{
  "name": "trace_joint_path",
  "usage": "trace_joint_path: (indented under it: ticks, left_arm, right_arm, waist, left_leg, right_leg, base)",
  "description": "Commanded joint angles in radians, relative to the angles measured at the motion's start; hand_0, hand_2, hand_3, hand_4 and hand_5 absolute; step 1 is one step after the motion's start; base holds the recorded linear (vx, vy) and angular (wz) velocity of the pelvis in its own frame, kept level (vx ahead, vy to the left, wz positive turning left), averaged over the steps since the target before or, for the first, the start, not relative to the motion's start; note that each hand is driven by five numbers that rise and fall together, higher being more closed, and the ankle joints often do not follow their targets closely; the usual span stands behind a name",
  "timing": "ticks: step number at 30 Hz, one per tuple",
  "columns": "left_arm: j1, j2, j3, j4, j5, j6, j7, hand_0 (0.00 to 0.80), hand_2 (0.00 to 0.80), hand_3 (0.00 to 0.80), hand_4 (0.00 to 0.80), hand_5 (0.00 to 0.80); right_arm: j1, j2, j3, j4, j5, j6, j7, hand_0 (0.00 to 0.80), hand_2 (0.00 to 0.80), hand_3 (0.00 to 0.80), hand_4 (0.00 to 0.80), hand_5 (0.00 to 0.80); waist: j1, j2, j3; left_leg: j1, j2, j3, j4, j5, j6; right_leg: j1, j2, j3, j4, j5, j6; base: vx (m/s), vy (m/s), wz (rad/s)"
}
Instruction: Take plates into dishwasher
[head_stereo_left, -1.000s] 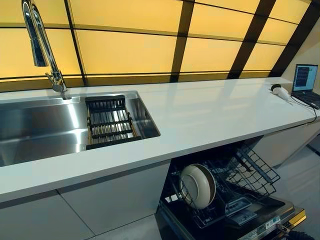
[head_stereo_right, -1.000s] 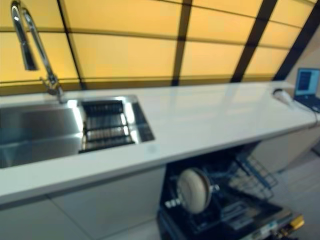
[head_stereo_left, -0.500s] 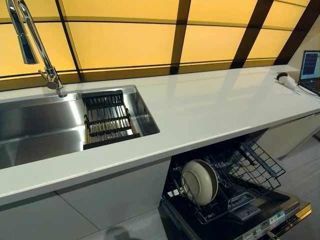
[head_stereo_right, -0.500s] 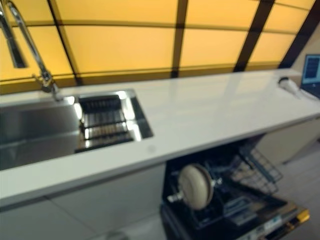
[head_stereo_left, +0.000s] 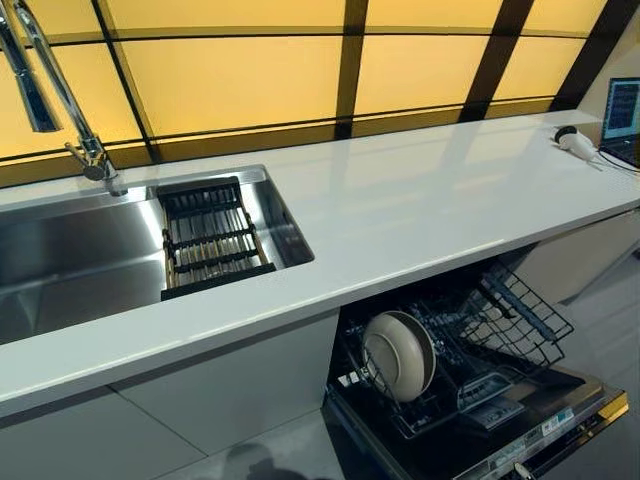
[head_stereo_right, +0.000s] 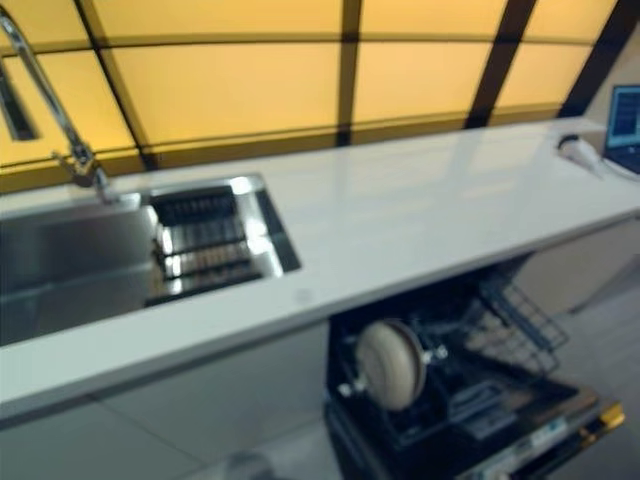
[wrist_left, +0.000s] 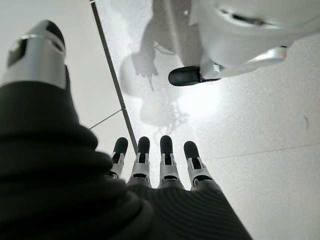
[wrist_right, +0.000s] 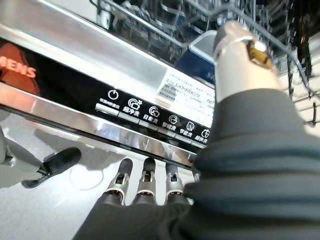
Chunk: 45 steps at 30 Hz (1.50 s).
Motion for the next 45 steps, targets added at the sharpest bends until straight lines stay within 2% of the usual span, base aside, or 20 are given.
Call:
trace_joint_path:
  ticks: [1, 3, 8, 16, 24, 29, 34, 35, 36, 40, 45]
  left_arm:
    - [-0.074, -0.008, -0.048, 0.027, 0.048, -0.009, -0.011, 0.000, 0.000, 0.000, 0.000, 0.000]
    - [-0.078, -0.007, -0.051, 0.025, 0.050, -0.005, -0.013, 0.000, 0.000, 0.000, 0.000, 0.000]
    - [-0.075, -0.006, -0.061, 0.023, 0.053, -0.003, -0.016, 0.000, 0.000, 0.000, 0.000, 0.000]
    - [-0.071, -0.005, -0.074, 0.044, 0.045, -0.014, -0.019, 0.000, 0.000, 0.000, 0.000, 0.000]
    - [-0.069, -0.001, -0.071, 0.054, 0.039, -0.020, -0.028, 0.000, 0.000, 0.000, 0.000, 0.000]
    - [-0.063, 0.000, -0.063, 0.041, 0.036, -0.009, -0.028, 0.000, 0.000, 0.000, 0.000, 0.000]
    - [-0.063, -0.002, -0.061, 0.016, 0.019, 0.011, -0.014, 0.000, 0.000, 0.000, 0.000, 0.000]
    - [-0.063, -0.002, -0.061, 0.015, 0.018, 0.011, -0.013, 0.000, 0.000, 0.000, 0.000, 0.000]
    - [-0.065, -0.001, -0.061, 0.012, 0.015, 0.013, -0.011, 0.000, 0.000, 0.000, 0.000, 0.000]
    - [-0.088, -0.015, -0.066, 0.036, 0.027, 0.010, -0.015, 0.000, 0.000, 0.000, 0.000, 0.000]
    - [-0.093, -0.036, -0.076, 0.047, 0.028, 0.005, -0.018, 0.000, 0.000, 0.000, 0.000, 0.000]
  right_arm:
    - [-0.297, 0.150, 0.106, -0.330, 0.117, -0.025, 0.336, 0.000, 0.000, 0.000, 0.000, 0.000]
    - [-0.318, 0.148, 0.119, -0.376, 0.141, -0.046, 0.347, 0.000, 0.000, 0.000, 0.000, 0.000]
    - [-0.388, 0.155, 0.134, -0.526, 0.203, -0.097, 0.274, 0.000, 0.000, 0.000, 0.000, 0.000]
    - [-0.467, 0.163, 0.133, -0.595, 0.217, -0.165, 0.241, 0.000, 0.000, 0.000, 0.000, 0.000]
    - [-0.482, 0.131, 0.134, -0.584, 0.176, -0.151, 0.188, 0.000, 0.000, 0.000, 0.000, 0.000]
    - [-0.433, 0.080, 0.121, -0.477, 0.002, -0.138, 0.085, 0.000, 0.000, 0.000, 0.000, 0.000]
    - [-0.357, 0.025, 0.155, -0.284, -0.364, -0.070, -0.029, 0.000, 0.000, 0.000, 0.000, 0.000]
    - [-0.353, 0.025, 0.160, -0.278, -0.379, -0.063, -0.033, 0.000, 0.000, 0.000, 0.000, 0.000]
    - [-0.339, 0.024, 0.176, -0.241, -0.458, -0.025, -0.030, 0.000, 0.000, 0.000, 0.000, 0.000]
    - [-0.318, 0.067, 0.238, -0.123, -0.551, 0.015, -0.036, 0.000, 0.000, 0.000, 0.000, 0.000]
    - [-0.277, 0.158, 0.294, -0.063, -0.594, 0.018, -0.038, 0.000, 0.000, 0.000, 0.000, 0.000]
  waist:
    - [0.072, 0.063, -0.030]
    - [0.074, 0.061, -0.033]
    - [0.081, 0.057, -0.039]
    - [0.098, 0.054, -0.048]
    - [0.108, 0.040, -0.058]
    - [0.110, 0.029, -0.061]
    - [0.111, 0.017, -0.055]
    - [0.111, 0.016, -0.054]
    - [0.114, 0.012, -0.053]
    - [0.128, 0.005, -0.054]
    - [0.142, 0.005, -0.061]
  left_leg:
    - [-0.040, 0.002, -0.024, 0.016, 0.018, 0.020]
    - [-0.038, 0.001, -0.025, 0.014, 0.018, 0.019]
    - [-0.037, 0.001, -0.029, 0.012, 0.020, 0.016]
    - [-0.044, 0.001, -0.037, 0.009, 0.026, 0.013]
    - [-0.044, 0.003, -0.048, 0.006, 0.029, 0.011]
    - [-0.039, 0.007, -0.053, 0.004, 0.029, 0.011]
    - [-0.030, 0.009, -0.055, 0.000, 0.033, 0.015]
    - [-0.029, 0.009, -0.055, 0.000, 0.033, 0.015]
    - [-0.027, 0.010, -0.057, 0.000, 0.034, 0.017]
    - [-0.027, 0.012, -0.061, 0.000, 0.039, 0.019]
    - [-0.043, 0.011, -0.071, 0.000, 0.053, 0.018]
  right_leg:
    - [0.008, -0.020, -0.011, 0.105, -0.085, -0.024]
    - [0.009, -0.020, -0.013, 0.104, -0.085, -0.024]
    - [0.018, -0.018, -0.023, 0.093, -0.080, -0.024]
    - [0.037, -0.012, -0.034, 0.070, -0.073, -0.026]
    - [0.052, -0.006, -0.039, 0.055, -0.068, -0.026]
    - [0.061, -0.004, -0.043, 0.055, -0.070, -0.026]
    - [0.069, -0.002, -0.046, 0.057, -0.070, -0.025]
    - [0.070, -0.002, -0.046, 0.057, -0.070, -0.025]
    - [0.071, -0.001, -0.050, 0.060, -0.072, -0.026]
    - [0.084, 0.003, -0.066, 0.068, -0.079, -0.030]
    - [0.099, 0.008, -0.076, 0.065, -0.084, -0.033]
  base:
    - [0.017, 0.001, -0.16]
    - [0.018, -0.004, -0.12]
    - [0.020, -0.004, -0.19]
    - [0.010, -0.001, 0.01]
    - [0.002, -0.011, 0.16]
    - [0.015, -0.014, 0.28]
    - [0.012, -0.003, 0.02]
    - [0.000, 0.000, 0.00]
    - [0.000, 0.000, 0.00]
    - [0.046, -0.025, 0.07]
    - [0.042, 0.001, 0.16]
